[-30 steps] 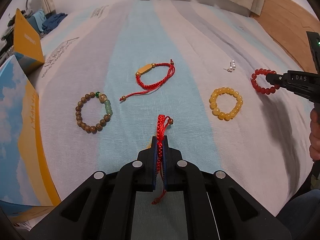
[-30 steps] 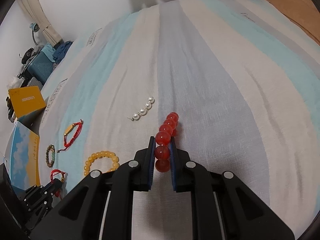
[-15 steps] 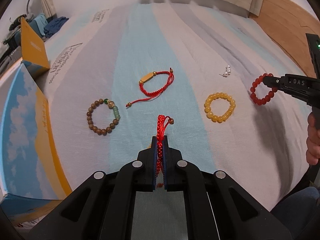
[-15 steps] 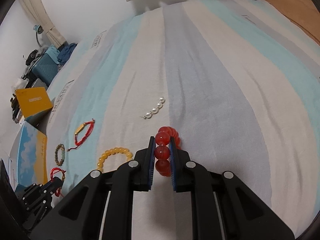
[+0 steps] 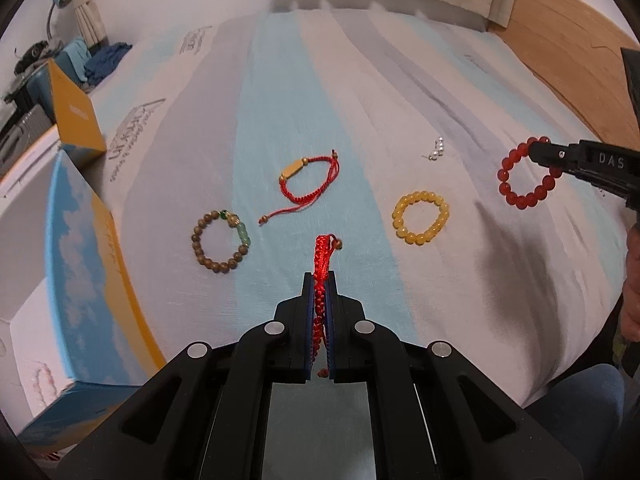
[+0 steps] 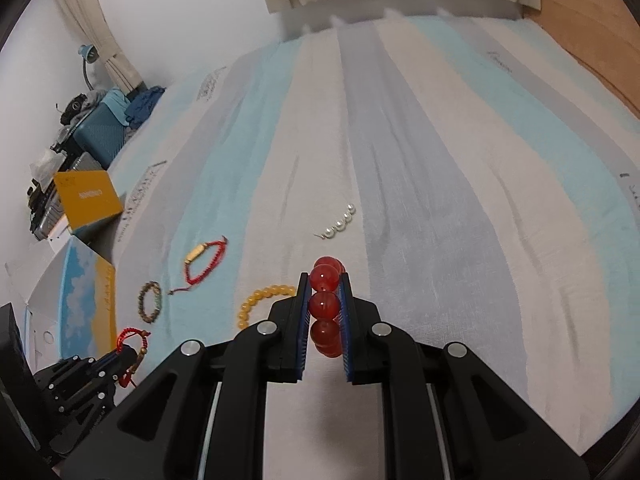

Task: Organize jewelry
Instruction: 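Carry the red cord and red bead bracelets over the white box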

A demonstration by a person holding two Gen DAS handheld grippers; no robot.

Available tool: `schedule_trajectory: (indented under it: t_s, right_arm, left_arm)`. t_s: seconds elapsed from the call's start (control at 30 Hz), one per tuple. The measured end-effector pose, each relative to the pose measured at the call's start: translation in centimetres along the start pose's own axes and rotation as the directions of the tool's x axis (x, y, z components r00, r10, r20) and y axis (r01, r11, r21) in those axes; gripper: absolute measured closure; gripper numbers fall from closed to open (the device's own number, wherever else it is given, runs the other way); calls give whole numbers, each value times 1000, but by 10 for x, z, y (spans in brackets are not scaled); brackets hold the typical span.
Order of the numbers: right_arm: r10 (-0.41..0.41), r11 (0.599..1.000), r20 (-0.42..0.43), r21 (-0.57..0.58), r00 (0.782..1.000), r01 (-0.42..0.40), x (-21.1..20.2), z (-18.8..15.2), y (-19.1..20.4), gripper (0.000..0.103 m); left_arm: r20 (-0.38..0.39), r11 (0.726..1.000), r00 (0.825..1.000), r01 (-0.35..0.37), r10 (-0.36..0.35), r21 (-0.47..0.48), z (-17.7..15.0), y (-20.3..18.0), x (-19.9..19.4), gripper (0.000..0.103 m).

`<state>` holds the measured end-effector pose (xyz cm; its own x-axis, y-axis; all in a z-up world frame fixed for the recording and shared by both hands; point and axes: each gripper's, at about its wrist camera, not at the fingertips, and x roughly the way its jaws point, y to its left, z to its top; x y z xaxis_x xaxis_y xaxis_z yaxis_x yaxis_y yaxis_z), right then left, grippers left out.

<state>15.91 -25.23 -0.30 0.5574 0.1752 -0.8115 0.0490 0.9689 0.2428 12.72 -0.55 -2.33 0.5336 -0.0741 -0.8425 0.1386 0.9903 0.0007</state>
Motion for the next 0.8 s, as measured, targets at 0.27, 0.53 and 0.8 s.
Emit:
schedule_trajectory:
  t_s: [0.27,0.53,0.8]
  right_arm:
    - [6,999,15,-37,1000,-5,-27,3,33,90]
    - [25,994,17,-104,1000,-23,-39,-2,83,91]
    - [65,982,19,-180,998,-60,-45,-7,141,91]
  left_arm:
    - [25,1000,1000,0,0,-19,5,12,-33,99]
    - [49,999,998,-29,30,-33,1,35,-65,98]
    - [70,994,994,-75,80,-77,-9,78,-94,98]
